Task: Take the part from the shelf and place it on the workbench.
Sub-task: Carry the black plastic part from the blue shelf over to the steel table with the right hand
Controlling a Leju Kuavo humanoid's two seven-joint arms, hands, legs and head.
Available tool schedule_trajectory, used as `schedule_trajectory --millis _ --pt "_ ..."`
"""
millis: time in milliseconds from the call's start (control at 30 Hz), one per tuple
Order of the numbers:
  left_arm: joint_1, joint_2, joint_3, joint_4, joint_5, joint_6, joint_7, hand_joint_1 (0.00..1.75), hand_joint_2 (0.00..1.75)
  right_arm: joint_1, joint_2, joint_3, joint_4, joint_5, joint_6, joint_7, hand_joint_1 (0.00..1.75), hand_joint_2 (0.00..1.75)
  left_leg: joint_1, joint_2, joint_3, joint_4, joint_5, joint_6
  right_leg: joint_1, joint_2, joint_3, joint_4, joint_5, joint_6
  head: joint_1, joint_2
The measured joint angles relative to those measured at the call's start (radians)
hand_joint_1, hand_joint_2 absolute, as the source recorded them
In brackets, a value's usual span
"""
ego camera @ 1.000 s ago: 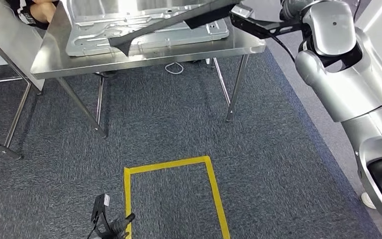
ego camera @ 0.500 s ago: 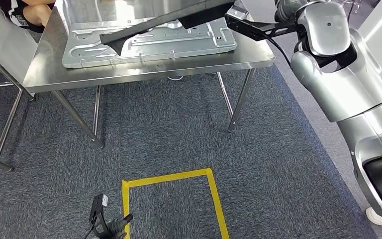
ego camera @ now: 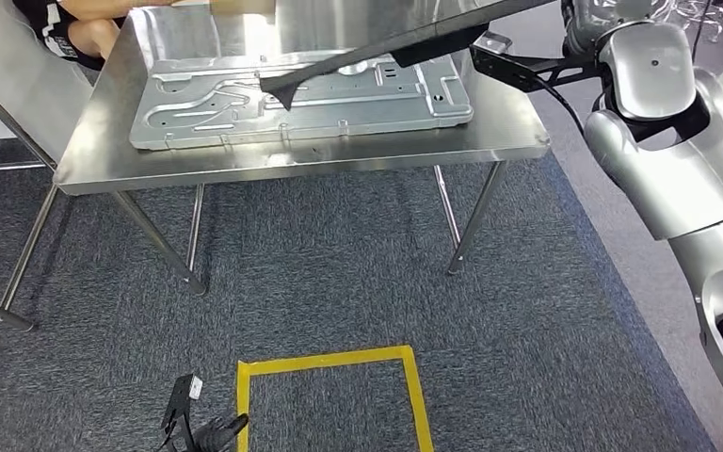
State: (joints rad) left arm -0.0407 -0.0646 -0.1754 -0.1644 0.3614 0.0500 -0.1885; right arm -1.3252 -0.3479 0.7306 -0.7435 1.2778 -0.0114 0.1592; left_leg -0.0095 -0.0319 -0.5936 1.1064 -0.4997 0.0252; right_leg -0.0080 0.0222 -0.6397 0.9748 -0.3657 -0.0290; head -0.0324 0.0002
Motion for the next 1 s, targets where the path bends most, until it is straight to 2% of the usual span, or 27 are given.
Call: schedule_trajectory --millis 67,100,133,167,233,300,400,467,500,567,600,633,667,700,767,800,833,900,967,1000 --pt "0.000 0.000 0.000 0.000 0.001 0.001 0.000 0.00 1.75 0.003 0.000 0.000 -0.001 0.002 0.004 -0.006 1.75 1.75 0.010 0.018 -0.081 0.125 -0.047 -0.016 -0.001 -0.008 0.014 -0.001 -0.013 -0.003 -0.002 0.000" --pt "0.001 0.001 0.000 0.000 0.001 0.002 0.000 0.00 1.75 0.004 0.000 0.000 -0.002 0.002 0.006 -0.008 1.75 1.75 0.016 0.022 -0.116 0.167 -0.066 -0.022 -0.002 -0.010 0.020 0.001 -0.021 -0.001 -0.002 0.000" --pt "0.002 0.003 0.000 0.000 0.001 0.002 0.000 0.00 1.75 0.006 0.000 0.000 -0.003 0.003 0.009 -0.010 1.75 1.75 0.021 0.024 -0.136 0.178 -0.065 -0.027 -0.003 -0.010 0.025 0.004 -0.029 0.002 -0.002 0.000" --pt "0.003 0.004 0.000 0.000 0.001 0.003 0.000 0.00 1.75 0.006 0.000 0.000 -0.003 0.003 0.010 -0.012 1.75 1.75 0.025 0.026 -0.138 0.154 -0.039 -0.032 -0.006 -0.010 0.031 0.009 -0.038 0.005 -0.002 0.000" --pt "0.003 0.007 0.000 0.000 0.001 0.003 0.000 0.00 1.75 0.007 0.000 0.000 -0.006 0.003 0.012 -0.014 1.75 1.75 0.031 0.027 -0.099 0.025 0.058 -0.038 -0.012 -0.010 0.044 0.021 -0.058 0.016 -0.002 0.000" --pt "0.002 0.009 0.000 0.000 0.002 0.002 0.000 0.00 1.75 0.006 0.000 0.000 -0.008 0.004 0.012 -0.015 1.75 1.75 0.028 0.027 -0.064 -0.079 0.106 -0.036 -0.015 -0.008 0.046 0.029 -0.070 0.028 -0.002 0.000" --pt "0.003 0.010 0.000 0.000 0.002 0.002 0.000 0.00 1.75 0.008 -0.003 0.000 -0.007 0.005 0.015 -0.015 1.75 1.75 0.021 0.026 -0.058 -0.098 0.108 -0.018 -0.014 -0.004 0.042 0.030 -0.078 0.045 0.000 0.000" --pt "0.003 0.010 0.000 0.000 0.002 0.002 0.000 0.00 1.75 0.009 -0.006 0.000 -0.008 0.006 0.017 -0.015 1.75 1.75 0.023 0.027 -0.054 -0.103 0.109 -0.006 -0.016 -0.008 0.032 0.057 -0.104 0.052 0.000 0.000" --pt "0.002 0.011 0.000 0.000 0.001 0.002 0.000 0.00 1.75 0.010 -0.008 0.000 -0.008 0.006 0.017 -0.016 1.75 1.75 0.024 0.027 -0.052 -0.105 0.109 0.000 -0.016 -0.010 0.014 0.099 -0.129 0.053 0.000 0.000" --pt "0.001 0.012 0.000 0.000 0.001 0.002 -0.001 0.00 1.75 0.012 -0.009 0.000 -0.008 0.006 0.017 -0.016 1.75 1.75 0.021 0.026 -0.051 -0.103 0.104 0.010 -0.014 -0.012 -0.051 0.235 -0.193 0.054 0.000 0.000" --pt "0.001 0.012 0.000 0.000 0.001 0.002 -0.001 0.00 1.75 0.014 -0.010 0.000 -0.007 0.006 0.018 -0.016 1.75 1.75 0.019 0.026 -0.050 -0.101 0.102 0.013 -0.013 -0.012 -0.085 0.297 -0.213 0.054 0.000 0.000" --pt "0.001 0.012 0.000 0.000 0.001 0.002 -0.001 0.00 1.75 0.016 -0.011 0.000 -0.007 0.006 0.018 -0.015 1.75 1.75 0.016 0.025 -0.049 -0.098 0.098 0.015 -0.012 -0.012 -0.107 0.332 -0.215 0.053 0.000 0.000" --pt "0.001 0.012 0.000 0.000 0.001 0.002 -0.001 0.00 1.75 0.018 -0.012 0.000 -0.007 0.006 0.018 -0.015 1.75 1.75 0.015 0.024 -0.048 -0.094 0.094 0.016 -0.011 -0.012 -0.111 0.328 -0.197 0.051 0.000 0.000" --pt "0.001 0.012 0.000 0.000 0.001 0.001 -0.001 0.00 1.75 0.019 -0.012 0.000 -0.007 0.007 0.019 -0.015 1.75 1.75 0.014 0.023 -0.045 -0.089 0.089 0.016 -0.010 -0.013 -0.095 0.283 -0.162 0.048 0.000 0.000" --pt "0.001 0.011 0.000 0.000 0.001 0.001 -0.002 0.00 1.75 0.018 -0.012 0.000 -0.008 0.009 0.021 -0.016 1.75 1.75 0.011 0.021 -0.040 -0.082 0.078 0.013 -0.003 -0.013 -0.035 0.150 -0.090 0.036 0.000 0.000" --pt "0.000 0.011 0.000 0.000 0.001 0.000 -0.002 0.00 1.75 0.016 -0.012 0.000 -0.008 0.011 0.023 -0.016 1.75 1.75 0.010 0.021 -0.040 -0.080 0.075 0.011 0.001 -0.014 -0.011 0.099 -0.072 0.030 0.000 0.000" --pt "0.000 0.011 0.000 0.000 0.001 0.000 -0.003 0.00 1.75 0.016 -0.012 0.000 -0.008 0.012 0.025 -0.016 1.75 1.75 0.010 0.021 -0.041 -0.078 0.074 0.007 0.006 -0.015 0.001 0.072 -0.066 0.026 0.000 0.000" --pt "-0.001 0.011 0.000 0.000 -0.001 -0.003 -0.006 0.00 1.75 0.015 -0.012 0.000 -0.008 0.015 0.029 -0.016 1.75 1.75 0.010 0.021 -0.044 -0.077 0.075 -0.001 0.009 -0.016 0.005 0.059 -0.068 0.021 0.000 0.000" --pt "-0.001 0.011 0.000 0.000 -0.004 -0.004 -0.009 0.00 1.75 0.017 -0.012 0.000 -0.010 0.018 0.030 -0.016 1.75 1.75 0.009 0.022 -0.048 -0.065 0.061 -0.011 0.002 -0.019 0.015 0.047 -0.066 0.016 -0.002 0.000" --pt "-0.002 0.012 0.000 0.000 -0.005 -0.004 -0.011 0.00 1.75 0.017 -0.011 0.000 -0.011 0.019 0.030 -0.016 1.75 1.75 0.009 0.023 -0.060 -0.036 0.042 -0.017 -0.002 -0.021 0.021 0.040 -0.064 0.013 -0.003 0.000"
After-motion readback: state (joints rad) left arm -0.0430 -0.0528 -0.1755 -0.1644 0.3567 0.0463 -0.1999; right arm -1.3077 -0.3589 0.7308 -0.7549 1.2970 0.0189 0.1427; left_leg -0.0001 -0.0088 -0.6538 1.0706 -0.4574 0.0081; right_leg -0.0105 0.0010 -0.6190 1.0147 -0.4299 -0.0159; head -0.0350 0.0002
